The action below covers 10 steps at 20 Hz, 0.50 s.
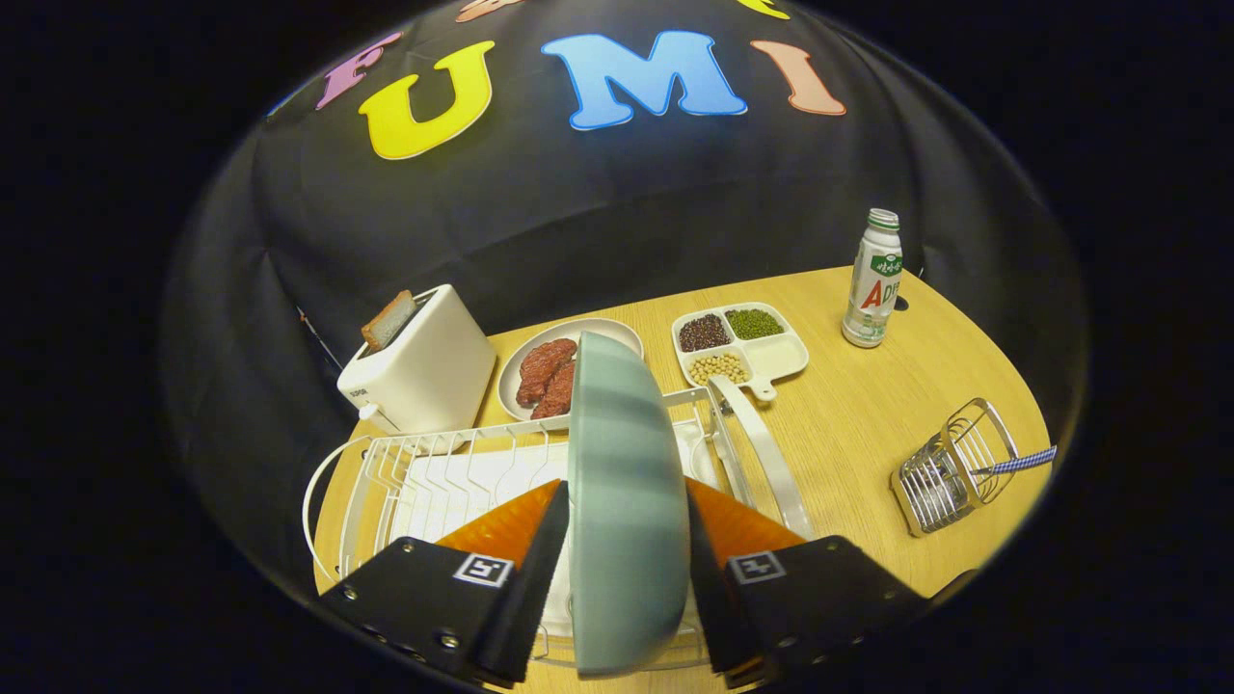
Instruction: Take the plate from the dish rack, then take the spoon from the basket and place it into the plate.
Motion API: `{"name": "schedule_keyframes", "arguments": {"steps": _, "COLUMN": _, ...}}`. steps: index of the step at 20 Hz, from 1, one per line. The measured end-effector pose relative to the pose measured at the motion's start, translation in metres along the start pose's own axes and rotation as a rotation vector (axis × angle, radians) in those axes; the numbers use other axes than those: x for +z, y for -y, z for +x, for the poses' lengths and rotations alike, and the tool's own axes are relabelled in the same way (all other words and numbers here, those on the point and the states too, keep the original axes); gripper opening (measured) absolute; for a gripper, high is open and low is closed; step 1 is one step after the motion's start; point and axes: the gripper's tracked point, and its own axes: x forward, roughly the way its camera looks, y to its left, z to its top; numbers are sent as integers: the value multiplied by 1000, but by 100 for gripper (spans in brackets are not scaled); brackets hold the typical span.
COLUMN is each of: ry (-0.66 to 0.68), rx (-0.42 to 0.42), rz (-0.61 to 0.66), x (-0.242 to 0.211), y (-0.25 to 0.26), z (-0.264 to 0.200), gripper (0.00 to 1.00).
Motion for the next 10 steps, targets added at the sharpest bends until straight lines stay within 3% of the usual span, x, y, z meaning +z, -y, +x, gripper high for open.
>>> {"name": "schedule_keyframes", "arguments": {"steps": 1, "ry": -9, "rx": -14, "rz": -11, "x": -2, "y": 2, "z": 1, "gripper": 55}}
{"name": "schedule_keyframes", "arguments": {"steps": 3, "ry": -18, "rx": -51, "rz": -30, "x": -3, "y": 6, "z": 3, "gripper": 40}}
{"name": "schedule_keyframes", "arguments": {"steps": 10, "ry": 53, "rx": -228, "rz": -136, "x": 19, "y": 5, "z": -11, "gripper": 35}}
